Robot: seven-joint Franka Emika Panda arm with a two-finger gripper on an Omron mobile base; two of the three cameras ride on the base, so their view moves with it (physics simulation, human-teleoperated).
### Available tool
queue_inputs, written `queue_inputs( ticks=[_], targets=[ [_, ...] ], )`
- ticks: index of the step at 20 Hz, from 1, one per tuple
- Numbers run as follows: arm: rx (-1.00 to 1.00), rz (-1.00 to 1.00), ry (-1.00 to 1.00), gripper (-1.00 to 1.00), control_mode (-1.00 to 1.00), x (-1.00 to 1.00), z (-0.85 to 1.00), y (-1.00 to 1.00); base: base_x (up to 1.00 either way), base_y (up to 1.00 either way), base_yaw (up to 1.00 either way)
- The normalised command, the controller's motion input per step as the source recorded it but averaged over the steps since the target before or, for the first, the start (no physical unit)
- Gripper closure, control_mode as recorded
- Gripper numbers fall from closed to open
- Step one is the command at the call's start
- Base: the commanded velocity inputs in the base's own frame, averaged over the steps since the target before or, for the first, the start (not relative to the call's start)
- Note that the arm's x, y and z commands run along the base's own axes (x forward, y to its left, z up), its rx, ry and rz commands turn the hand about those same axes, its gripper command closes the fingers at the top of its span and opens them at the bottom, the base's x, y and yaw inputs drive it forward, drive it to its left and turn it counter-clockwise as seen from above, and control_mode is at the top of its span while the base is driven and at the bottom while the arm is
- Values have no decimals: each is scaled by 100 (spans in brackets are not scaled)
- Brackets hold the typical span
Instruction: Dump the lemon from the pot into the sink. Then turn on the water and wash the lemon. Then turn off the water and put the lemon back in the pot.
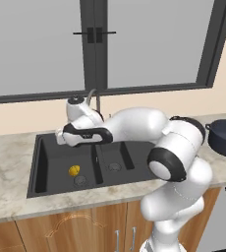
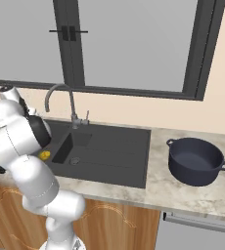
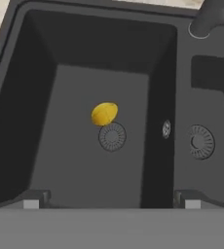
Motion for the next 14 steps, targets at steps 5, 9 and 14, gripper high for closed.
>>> queue_inputs(
  ticks=[5,9,14],
  targets=[
    [0,10,-1,-100,-100,11,-34,18,0,0,0],
    [0,7,-12,-100,-100,38,-23,16,0,0,0],
    [0,3,-12,-100,-100,47,-36,5,0,0,0]
  ],
)
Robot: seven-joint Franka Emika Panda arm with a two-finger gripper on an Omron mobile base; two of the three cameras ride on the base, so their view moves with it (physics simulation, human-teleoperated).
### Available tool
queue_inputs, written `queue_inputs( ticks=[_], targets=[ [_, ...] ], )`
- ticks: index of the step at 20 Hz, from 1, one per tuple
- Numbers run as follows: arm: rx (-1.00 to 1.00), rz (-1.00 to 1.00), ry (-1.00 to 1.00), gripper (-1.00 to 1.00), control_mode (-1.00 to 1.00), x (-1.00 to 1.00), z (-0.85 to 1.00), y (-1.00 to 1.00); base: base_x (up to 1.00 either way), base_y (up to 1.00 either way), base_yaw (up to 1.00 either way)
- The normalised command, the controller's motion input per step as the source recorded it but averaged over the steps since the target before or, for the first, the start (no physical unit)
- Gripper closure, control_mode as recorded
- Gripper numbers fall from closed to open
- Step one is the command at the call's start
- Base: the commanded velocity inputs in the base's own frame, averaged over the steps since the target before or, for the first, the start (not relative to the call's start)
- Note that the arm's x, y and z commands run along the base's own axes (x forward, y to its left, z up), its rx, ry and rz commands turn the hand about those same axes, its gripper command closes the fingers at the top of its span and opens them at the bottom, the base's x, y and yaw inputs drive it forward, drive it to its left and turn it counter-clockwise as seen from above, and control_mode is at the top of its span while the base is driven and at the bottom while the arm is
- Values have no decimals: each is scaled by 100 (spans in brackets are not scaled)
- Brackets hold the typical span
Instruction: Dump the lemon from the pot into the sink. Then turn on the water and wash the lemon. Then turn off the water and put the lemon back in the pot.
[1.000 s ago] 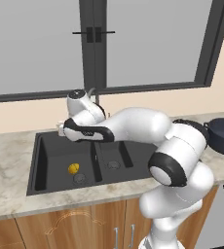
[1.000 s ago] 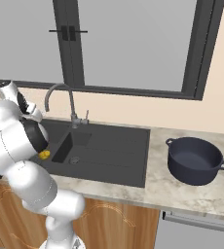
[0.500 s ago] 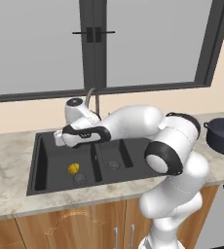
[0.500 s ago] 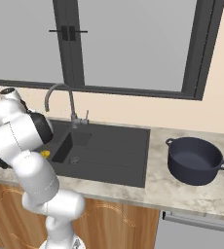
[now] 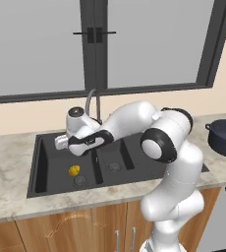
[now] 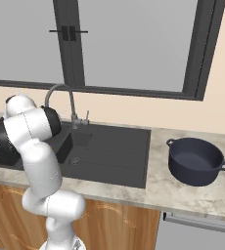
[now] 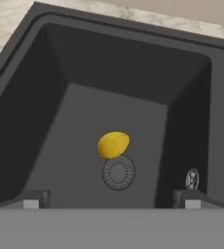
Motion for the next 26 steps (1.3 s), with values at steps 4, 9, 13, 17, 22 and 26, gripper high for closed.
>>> queue_inputs(
  ticks=[4,9,13,17,22,26],
  targets=[
    [0,0,-2,-100,-100,21,-45,0,0,0,0],
    [0,-1,5,-100,-100,0,-41,6,0,0,0],
    [0,-5,7,-100,-100,0,-46,0,0,0,0],
    [0,-8,6,-100,-100,0,-48,-1,0,0,0],
    [0,-9,0,-100,-100,1,-47,0,0,0,0],
    [0,-8,2,-100,-100,6,-41,0,0,0,0]
  ],
)
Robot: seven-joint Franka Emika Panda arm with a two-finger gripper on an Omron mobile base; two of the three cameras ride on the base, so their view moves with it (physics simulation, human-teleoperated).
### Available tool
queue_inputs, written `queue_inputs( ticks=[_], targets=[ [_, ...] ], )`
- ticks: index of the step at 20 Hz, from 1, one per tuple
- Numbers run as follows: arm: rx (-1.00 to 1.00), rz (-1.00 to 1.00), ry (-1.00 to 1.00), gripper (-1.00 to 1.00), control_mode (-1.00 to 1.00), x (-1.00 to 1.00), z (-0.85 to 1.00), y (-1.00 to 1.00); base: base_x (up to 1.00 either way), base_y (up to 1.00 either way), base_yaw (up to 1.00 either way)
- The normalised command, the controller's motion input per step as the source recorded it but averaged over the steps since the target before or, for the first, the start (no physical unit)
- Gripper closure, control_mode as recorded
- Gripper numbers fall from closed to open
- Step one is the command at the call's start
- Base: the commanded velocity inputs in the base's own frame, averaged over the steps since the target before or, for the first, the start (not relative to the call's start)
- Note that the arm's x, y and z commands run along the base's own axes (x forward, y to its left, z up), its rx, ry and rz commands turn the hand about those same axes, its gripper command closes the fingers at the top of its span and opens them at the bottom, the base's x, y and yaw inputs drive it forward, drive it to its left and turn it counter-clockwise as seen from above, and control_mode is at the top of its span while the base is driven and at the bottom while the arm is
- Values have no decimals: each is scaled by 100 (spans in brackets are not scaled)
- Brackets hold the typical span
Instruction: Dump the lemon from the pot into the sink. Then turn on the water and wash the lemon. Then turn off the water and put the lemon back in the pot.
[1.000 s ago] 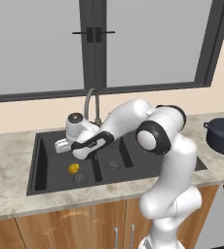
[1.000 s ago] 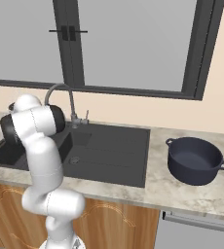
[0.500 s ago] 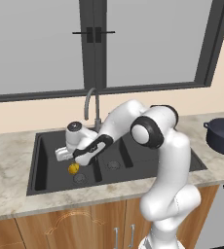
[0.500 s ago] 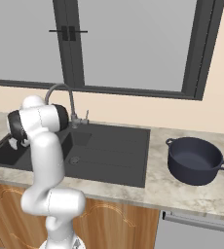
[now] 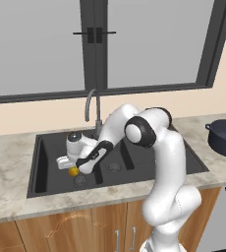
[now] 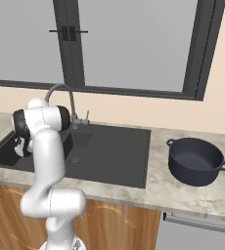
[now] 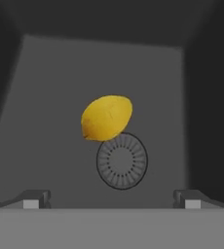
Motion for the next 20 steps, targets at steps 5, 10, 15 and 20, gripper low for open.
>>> queue_inputs(
  ticks=[5,10,15,20],
  targets=[
    [0,-7,1,-100,-100,25,-31,0,0,0,0],
    [0,-6,0,-100,-100,32,-19,0,0,0,0],
    [0,-6,0,-100,-100,24,-3,12,0,0,0],
    [0,-9,0,-100,-100,36,-8,14,0,0,0]
  ],
)
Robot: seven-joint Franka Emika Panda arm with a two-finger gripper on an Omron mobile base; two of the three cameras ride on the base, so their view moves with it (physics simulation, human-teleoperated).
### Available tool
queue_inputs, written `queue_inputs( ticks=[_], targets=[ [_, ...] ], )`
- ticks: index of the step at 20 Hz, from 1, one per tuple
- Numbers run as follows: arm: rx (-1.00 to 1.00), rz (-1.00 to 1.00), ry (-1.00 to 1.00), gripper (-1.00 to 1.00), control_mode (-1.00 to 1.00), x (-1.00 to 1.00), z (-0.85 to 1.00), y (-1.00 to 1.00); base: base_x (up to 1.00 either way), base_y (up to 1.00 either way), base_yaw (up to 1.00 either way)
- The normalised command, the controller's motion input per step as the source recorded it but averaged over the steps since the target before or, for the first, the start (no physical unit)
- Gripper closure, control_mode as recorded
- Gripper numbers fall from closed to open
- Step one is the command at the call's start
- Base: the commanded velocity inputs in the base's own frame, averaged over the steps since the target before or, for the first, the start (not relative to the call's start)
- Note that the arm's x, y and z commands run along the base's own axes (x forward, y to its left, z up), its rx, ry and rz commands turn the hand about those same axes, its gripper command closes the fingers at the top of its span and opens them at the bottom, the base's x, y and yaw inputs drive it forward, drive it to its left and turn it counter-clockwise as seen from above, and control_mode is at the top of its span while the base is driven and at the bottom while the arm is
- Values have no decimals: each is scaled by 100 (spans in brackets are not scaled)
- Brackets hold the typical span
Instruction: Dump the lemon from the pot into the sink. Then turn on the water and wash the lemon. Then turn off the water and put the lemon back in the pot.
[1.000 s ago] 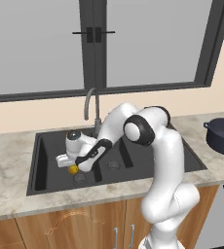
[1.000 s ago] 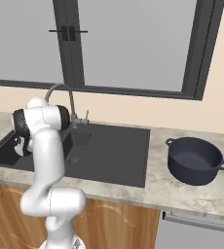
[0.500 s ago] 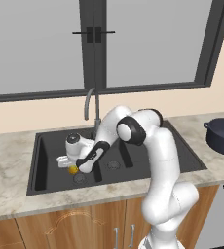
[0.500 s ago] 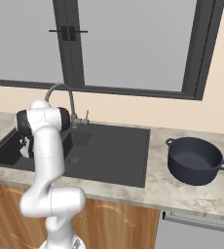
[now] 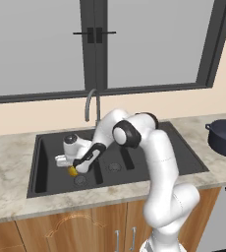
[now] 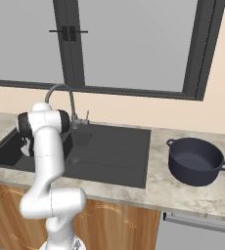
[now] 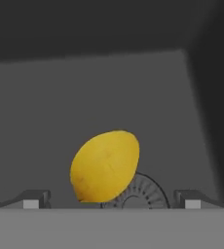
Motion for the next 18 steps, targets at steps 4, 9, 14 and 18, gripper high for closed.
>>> queue_inputs(
  ticks=[4,9,14,18],
  targets=[
    [0,-9,3,-100,-100,26,-20,1,0,0,0],
    [0,-9,8,-100,-100,13,-31,0,0,0,0],
    [0,-8,7,-100,-100,17,-34,0,0,0,0],
    [2,-4,5,-100,-100,14,-27,0,0,0,0]
  ],
)
